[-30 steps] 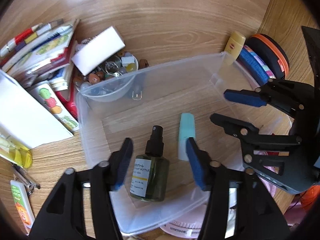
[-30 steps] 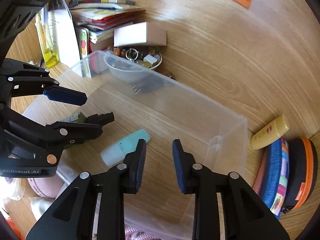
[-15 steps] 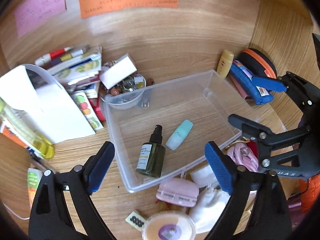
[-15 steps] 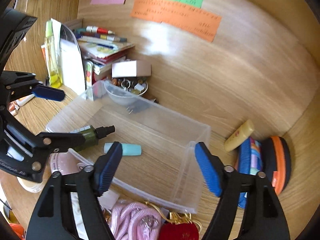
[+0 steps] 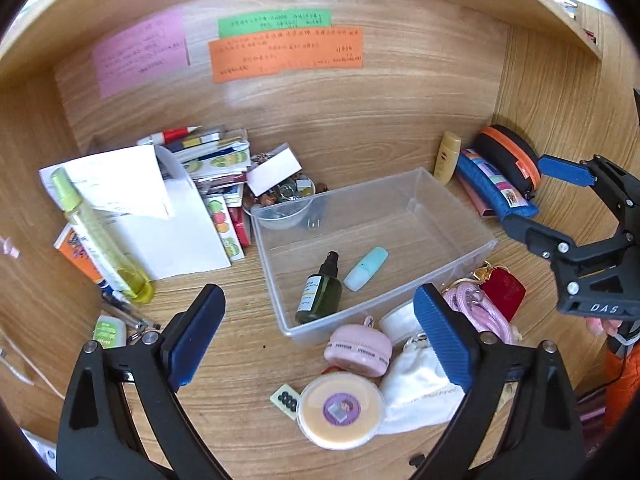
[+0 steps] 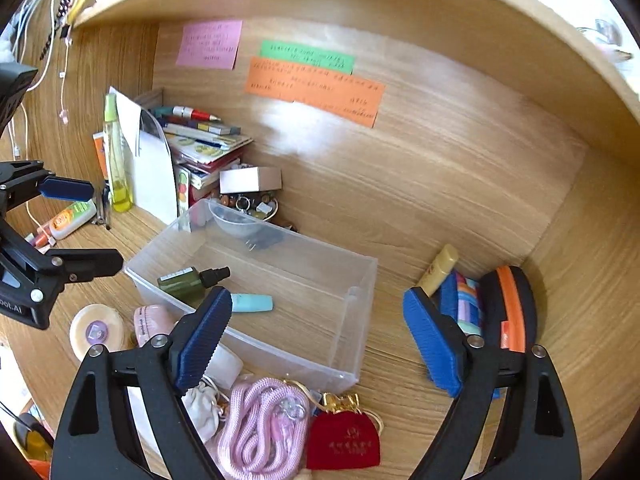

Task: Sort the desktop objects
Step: 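Withdraw both tools from the box toward the remaining items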

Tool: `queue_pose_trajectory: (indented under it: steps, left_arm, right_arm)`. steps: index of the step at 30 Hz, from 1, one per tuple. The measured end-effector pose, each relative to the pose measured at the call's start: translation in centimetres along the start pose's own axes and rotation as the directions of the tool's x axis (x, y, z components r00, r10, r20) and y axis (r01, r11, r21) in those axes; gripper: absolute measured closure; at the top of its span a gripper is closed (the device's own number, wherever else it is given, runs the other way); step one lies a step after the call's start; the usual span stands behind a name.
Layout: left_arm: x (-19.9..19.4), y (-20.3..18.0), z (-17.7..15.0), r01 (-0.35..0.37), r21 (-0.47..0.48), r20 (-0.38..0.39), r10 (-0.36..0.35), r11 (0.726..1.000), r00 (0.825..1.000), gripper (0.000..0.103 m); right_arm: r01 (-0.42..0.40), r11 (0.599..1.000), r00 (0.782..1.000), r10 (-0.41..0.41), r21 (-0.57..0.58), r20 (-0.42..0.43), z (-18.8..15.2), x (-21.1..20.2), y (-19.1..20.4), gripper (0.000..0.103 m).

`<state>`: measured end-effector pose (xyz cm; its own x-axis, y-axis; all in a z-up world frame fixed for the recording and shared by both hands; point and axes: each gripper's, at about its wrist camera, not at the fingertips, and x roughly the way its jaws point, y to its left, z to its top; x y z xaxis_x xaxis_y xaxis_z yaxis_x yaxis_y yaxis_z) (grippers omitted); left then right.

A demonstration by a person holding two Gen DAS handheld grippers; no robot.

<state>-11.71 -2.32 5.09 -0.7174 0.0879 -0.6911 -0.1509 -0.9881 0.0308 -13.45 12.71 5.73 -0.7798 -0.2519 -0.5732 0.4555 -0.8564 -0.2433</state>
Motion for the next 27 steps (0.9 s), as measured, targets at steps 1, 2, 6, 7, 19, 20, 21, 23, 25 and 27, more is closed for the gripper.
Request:
queue_pose_trajectory:
  steps: [1,2,6,7,19,20,21,23,25,27]
  left_arm:
    - [-0.3,0.0,-0.3,-0.004,-0.002,0.005,0.004,1.0,1.0,0.006]
    - [-0.6,0.0,-0.5,-0.008,-0.003,0.009,0.008,1.0,1.0,0.006]
    - [-1.8,-0.2,-1.6,-0.013,-0.005,0.037,0.013,1.0,0.999,0.006]
    - [-2.1,-0.2,-1.9,-0.016,-0.006,0.042,0.016,1.0,0.999,0.006]
    - [-2.0,-0.8,-5.3,-0.002,-0.037,0.031,0.004,0.999,1.0,0.004]
    - [-1.9,-0.7,-5.5,-0.001,-0.039,0.031,0.002,0.999,1.0,0.004]
    - [-1.8,-0.7,-5.7,-0.002,-0.042,0.029,0.003,0.999,1.0,0.004]
    - [-1.7,-0.7,-6.1,0.002,-0.05,0.026,0.0,0.999,1.0,0.004]
    - [-1.4,-0.8,-6.5,0.003,-0.055,0.02,-0.002,0.999,1.0,0.004]
    - [-1.1,-0.7,-7.0,0.002,-0.061,0.012,-0.002,0.998,1.0,0.004]
  right_arm:
    - [0.003,1.0,1.0,-0.003,0.003,0.006,-0.1,-0.4,0.0,0.017]
    - [0.006,1.0,1.0,-0.006,0.004,0.01,-0.2,-0.7,-0.1,0.017]
    - [0.021,1.0,0.999,-0.021,0.011,0.027,-1.0,-2.1,-0.2,0.016]
    - [0.022,1.0,0.999,-0.022,0.015,0.03,-1.2,-2.4,-0.3,0.016]
    - [0.051,0.998,0.999,-0.051,0.032,-0.015,-5.0,-3.4,-0.7,0.013]
    - [0.051,0.998,0.999,-0.051,0.037,-0.02,-5.4,-3.3,-0.8,0.013]
    - [0.052,0.998,0.998,-0.051,0.042,-0.026,-5.7,-3.2,-0.9,0.013]
    - [0.067,0.996,0.997,-0.065,0.059,-0.033,-6.3,-3.2,-1.2,0.013]
    - [0.064,0.996,0.997,-0.061,0.067,-0.039,-6.8,-3.2,-1.4,0.013]
    - [0.064,0.995,0.997,-0.061,0.07,-0.044,-7.3,-3.2,-1.5,0.013]
